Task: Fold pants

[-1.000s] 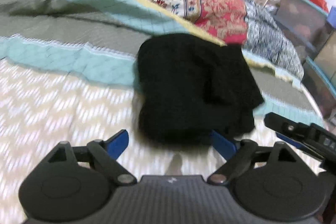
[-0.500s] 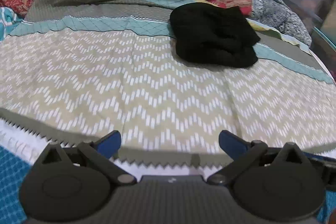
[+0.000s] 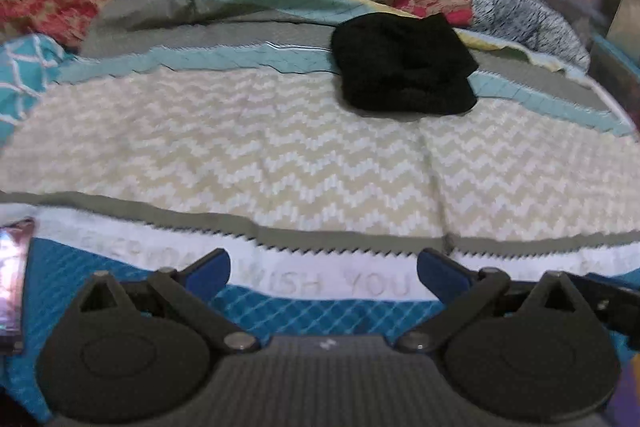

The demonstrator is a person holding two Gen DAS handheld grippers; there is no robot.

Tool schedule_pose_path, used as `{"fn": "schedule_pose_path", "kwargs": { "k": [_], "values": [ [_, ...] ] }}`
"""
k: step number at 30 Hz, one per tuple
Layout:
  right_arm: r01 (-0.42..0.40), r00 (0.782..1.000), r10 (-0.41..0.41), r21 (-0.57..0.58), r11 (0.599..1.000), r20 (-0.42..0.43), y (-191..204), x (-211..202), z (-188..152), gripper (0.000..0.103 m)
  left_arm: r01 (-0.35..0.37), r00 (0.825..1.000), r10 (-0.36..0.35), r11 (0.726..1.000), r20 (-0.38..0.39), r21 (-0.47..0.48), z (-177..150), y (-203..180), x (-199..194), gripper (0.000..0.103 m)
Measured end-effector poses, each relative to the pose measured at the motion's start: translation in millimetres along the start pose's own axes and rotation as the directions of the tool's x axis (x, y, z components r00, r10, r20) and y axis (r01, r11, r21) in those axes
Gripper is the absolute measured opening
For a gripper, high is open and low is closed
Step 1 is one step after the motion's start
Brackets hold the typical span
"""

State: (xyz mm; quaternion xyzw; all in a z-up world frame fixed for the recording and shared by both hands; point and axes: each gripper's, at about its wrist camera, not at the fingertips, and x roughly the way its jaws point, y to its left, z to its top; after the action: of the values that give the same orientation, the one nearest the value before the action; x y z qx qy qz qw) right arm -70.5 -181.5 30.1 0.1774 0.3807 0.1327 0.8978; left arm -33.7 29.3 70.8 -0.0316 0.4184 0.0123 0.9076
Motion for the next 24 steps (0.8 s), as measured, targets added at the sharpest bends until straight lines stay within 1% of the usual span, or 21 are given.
{"fn": "schedule_pose_path", "kwargs": {
  "k": [3, 6, 8, 11, 13, 15, 19, 24],
  "values": [
    [-0.006, 1.0, 0.006, 0.007, 1.0, -0.001, 0.1, -4.9, -7.4, 0.08, -0.042, 0.999, 0.041, 0.999, 0.028, 0.012, -4.4, -4.3, -13.4, 0.103],
    [-0.012, 1.0, 0.012, 0.016, 1.0, -0.004, 0.5, -9.4, -12.5, 0.08, -0.057, 0.998, 0.057, 0.998, 0.04, 0.011, -7.2, -7.4, -24.9, 0.103],
    [-0.017, 1.0, 0.017, 0.022, 1.0, -0.003, 0.9, -12.4, -15.9, 0.08, -0.086, 0.994, 0.085, 0.996, 0.063, 0.012, -8.1, -9.3, -32.0, 0.103],
    [-0.019, 1.0, 0.019, 0.016, 1.0, 0.004, 3.9, -16.9, -21.2, 0.08, -0.165, 0.98, 0.16, 0.986, 0.121, 0.033, -7.3, -13.8, -42.4, 0.103],
    [-0.023, 1.0, 0.023, 0.012, 1.0, 0.007, 5.2, -19.7, -22.8, 0.081, -0.205, 0.97, 0.196, 0.977, 0.141, 0.055, -6.5, -16.5, -47.5, 0.103],
    [-0.031, 0.999, 0.031, 0.011, 0.999, 0.013, 5.5, -23.0, -24.3, 0.081, -0.218, 0.968, 0.21, 0.975, 0.139, 0.048, -6.8, -17.0, -51.0, 0.103],
    [-0.034, 0.999, 0.034, 0.011, 0.999, 0.041, 3.7, -30.3, -26.7, 0.081, -0.198, 0.976, 0.193, 0.98, 0.102, 0.039, -9.0, -16.0, -51.4, 0.103],
    [-0.047, 0.998, 0.046, 0.038, 0.998, 0.042, -3.5, -32.7, -29.7, 0.082, -0.209, 0.977, 0.206, 0.976, 0.061, 0.059, -14.6, -19.9, -47.5, 0.103]
  ]
}}
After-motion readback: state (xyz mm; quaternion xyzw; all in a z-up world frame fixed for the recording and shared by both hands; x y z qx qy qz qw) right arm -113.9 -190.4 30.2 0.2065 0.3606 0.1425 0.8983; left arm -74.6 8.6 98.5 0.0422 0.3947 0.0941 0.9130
